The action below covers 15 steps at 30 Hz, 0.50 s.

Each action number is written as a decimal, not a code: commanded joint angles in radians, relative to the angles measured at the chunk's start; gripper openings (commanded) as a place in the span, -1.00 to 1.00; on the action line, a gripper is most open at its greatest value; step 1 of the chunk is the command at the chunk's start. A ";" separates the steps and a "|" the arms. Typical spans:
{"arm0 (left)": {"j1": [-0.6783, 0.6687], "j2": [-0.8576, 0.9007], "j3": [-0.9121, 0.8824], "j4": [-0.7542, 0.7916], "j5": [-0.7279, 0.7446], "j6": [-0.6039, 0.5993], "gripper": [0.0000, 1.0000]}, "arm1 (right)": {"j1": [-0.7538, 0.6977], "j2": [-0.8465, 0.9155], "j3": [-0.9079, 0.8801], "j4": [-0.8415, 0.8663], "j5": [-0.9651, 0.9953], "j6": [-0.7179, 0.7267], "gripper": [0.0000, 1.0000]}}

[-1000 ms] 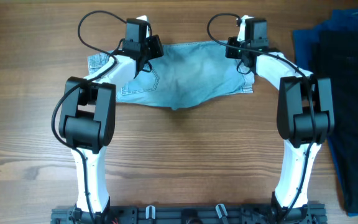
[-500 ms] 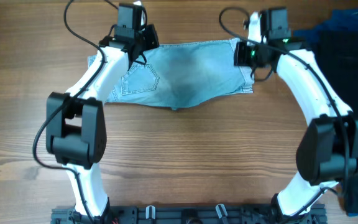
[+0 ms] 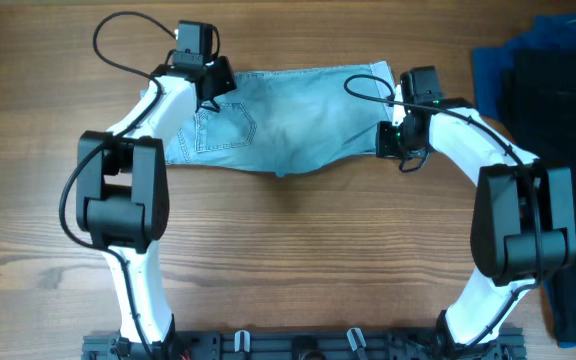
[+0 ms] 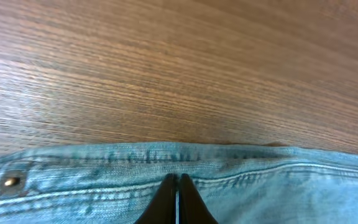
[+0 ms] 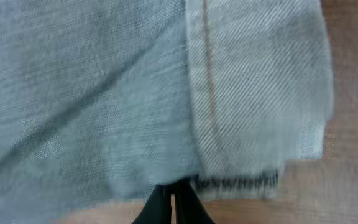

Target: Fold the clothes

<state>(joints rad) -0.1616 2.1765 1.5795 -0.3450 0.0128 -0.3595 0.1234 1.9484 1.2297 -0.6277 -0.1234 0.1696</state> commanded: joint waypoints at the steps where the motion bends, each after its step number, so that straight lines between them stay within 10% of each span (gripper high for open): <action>1: 0.008 -0.153 0.006 -0.036 0.001 -0.009 -0.92 | 0.001 -0.058 0.111 -0.064 -0.107 -0.010 -0.91; 15: -0.173 -0.194 -0.065 -0.511 0.199 -0.052 -0.92 | 0.000 -0.071 0.103 0.018 -0.004 -0.012 -0.91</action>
<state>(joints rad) -0.2871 1.9656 1.5501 -0.8536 0.1745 -0.4015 0.1234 1.8420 1.3609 -0.6312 -0.1516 0.1696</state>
